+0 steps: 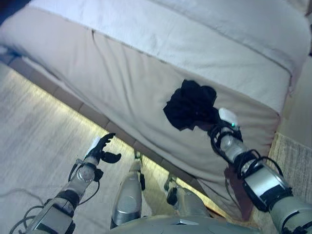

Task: Pick up the clothes from the bed and place them into the basket

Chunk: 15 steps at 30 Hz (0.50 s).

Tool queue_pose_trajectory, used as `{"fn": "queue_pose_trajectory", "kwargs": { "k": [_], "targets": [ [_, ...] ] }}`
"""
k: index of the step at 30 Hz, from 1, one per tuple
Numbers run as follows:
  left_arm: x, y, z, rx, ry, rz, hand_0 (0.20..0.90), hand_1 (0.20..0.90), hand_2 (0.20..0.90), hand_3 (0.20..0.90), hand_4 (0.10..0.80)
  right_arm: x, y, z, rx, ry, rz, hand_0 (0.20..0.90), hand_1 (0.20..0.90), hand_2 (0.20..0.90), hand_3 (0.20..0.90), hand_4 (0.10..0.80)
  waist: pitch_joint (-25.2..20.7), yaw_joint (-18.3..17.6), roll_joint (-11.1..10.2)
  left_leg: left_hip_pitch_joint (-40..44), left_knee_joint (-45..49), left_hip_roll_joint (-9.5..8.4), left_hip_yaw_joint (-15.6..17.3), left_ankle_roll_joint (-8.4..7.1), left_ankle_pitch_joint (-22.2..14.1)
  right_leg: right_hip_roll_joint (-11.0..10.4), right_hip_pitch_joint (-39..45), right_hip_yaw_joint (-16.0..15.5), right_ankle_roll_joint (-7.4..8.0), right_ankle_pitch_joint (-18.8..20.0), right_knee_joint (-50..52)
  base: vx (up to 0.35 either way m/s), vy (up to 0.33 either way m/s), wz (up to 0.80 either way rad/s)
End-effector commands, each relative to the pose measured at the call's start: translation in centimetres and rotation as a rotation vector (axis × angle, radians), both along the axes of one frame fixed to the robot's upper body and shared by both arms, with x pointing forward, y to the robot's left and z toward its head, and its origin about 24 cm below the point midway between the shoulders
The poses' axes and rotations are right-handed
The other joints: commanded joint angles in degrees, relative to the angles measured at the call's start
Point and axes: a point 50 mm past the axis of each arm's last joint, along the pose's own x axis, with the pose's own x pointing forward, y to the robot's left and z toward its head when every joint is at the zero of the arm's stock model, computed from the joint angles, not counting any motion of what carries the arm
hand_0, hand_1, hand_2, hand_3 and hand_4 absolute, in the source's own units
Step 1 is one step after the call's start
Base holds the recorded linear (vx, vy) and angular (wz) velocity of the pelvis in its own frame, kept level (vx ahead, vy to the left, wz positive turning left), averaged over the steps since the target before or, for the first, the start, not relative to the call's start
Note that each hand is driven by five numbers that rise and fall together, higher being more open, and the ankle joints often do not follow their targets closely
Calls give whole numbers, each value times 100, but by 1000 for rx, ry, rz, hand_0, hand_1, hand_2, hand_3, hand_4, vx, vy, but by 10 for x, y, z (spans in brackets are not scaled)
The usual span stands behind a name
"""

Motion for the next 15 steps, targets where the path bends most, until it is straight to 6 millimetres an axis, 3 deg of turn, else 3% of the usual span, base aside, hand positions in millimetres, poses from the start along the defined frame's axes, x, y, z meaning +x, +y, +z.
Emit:
{"fn": "queue_pose_trajectory", "kwargs": {
  "k": [1,5,6,7,8,14,15],
  "targets": [
    [-12,4,2,-5,-51,9,900,900,900,900,800,14,-47,79,-216,-262,-147,900,900,900,900,800,-77,359,54,277,-140,19,-397,165,136,-105,-456,-4,57,115,731,86,-55,-30],
    [-19,2,0,-22,-38,-12,900,900,900,900,800,19,-55,108,-262,-301,-169,900,900,900,900,800,11,495,261,-57,145,-27,-551,129,154,-201,-714,-145,-41,10,1012,110,-6,51],
    [-21,2,0,-37,-40,-8,900,900,900,900,800,22,-55,119,-268,-308,-162,900,900,900,900,800,26,538,348,-160,266,-50,-642,64,26,-231,-818,-105,-8,-174,1183,49,38,-18],
    [-20,2,1,-41,-45,-7,900,900,900,900,800,23,-56,122,-270,-313,-160,900,900,900,900,800,63,549,380,-268,309,-54,-601,110,168,-258,-888,-202,-85,-55,1181,152,23,-2],
    [-20,2,2,-57,-51,6,900,900,900,900,800,26,-53,132,-282,-327,-138,900,900,900,900,800,90,575,438,-340,412,-72,-660,54,24,-301,-988,-147,-29,-229,1342,33,23,32],
    [-19,3,9,-90,-86,4,900,900,900,900,800,33,-48,161,-273,-396,-139,900,900,900,900,800,258,662,588,-827,658,-136,-759,86,50,-471,-1524,-182,-18,-277,1743,63,-1,11],
    [-17,2,12,-105,-107,3,900,900,900,900,800,34,-50,172,-185,-415,-183,900,900,900,900,800,350,682,655,-999,734,-146,-787,96,71,-514,-1725,-167,-23,-289,1894,6,15,9]
  ]
}}
